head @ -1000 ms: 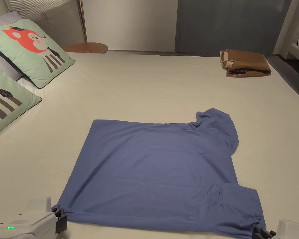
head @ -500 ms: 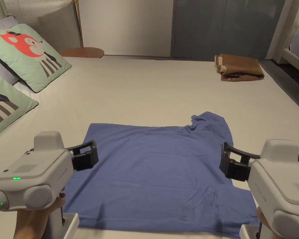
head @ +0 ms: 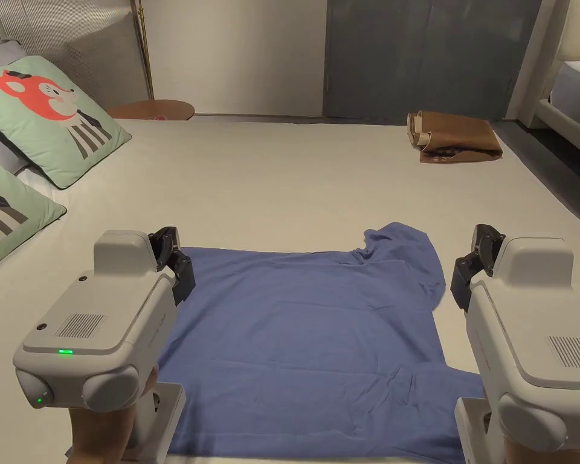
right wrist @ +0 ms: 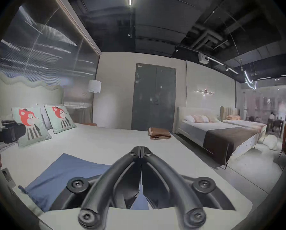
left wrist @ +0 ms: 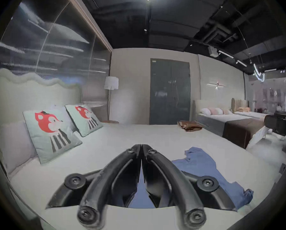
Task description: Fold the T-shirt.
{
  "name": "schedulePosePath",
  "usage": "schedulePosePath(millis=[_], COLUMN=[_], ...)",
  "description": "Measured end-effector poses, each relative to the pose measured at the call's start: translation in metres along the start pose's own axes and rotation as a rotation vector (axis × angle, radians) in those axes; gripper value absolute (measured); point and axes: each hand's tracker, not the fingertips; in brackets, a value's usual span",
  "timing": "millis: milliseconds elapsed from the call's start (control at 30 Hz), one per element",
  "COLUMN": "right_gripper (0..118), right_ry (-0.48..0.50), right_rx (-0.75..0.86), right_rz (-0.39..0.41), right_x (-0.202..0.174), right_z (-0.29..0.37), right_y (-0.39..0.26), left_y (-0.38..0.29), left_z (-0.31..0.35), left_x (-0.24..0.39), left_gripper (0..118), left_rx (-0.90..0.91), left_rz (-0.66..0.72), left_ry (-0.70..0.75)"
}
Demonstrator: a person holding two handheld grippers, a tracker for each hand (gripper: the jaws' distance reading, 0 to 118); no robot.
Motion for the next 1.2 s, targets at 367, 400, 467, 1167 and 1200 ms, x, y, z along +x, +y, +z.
schedulePosePath(millis=[367,400,467,1167,1200], right_gripper=[0,0,0,0,0], right_ry=[0.009,0.01,0.012,0.006,0.003], right_rx=[-0.03,-0.036,-0.039,-0.112,-0.126], right_rz=[-0.003,-0.003,0.002,0.011,0.012], right_x=[0.007,0.007,0.007,0.019,0.021], right_z=[-0.006,-0.007,-0.003,-0.007,-0.006], right_y=[-0.017,-0.019,-0.014,-0.044,-0.048], left_y=[-0.049,-0.057,-0.072,-0.151,-0.15], left_z=[-0.005,-0.002,0.0,0.009,0.009], left_x=[-0.068,-0.077,-0.092,-0.114,-0.113], left_gripper=[0,0,5,7,7], left_rx=[-0.467,-0.506,-0.584,-0.788,-0.779], left_rz=[0.041,0.072,0.121,0.161,0.147], left_ry=[-0.029,-0.009,0.012,0.147,0.149])
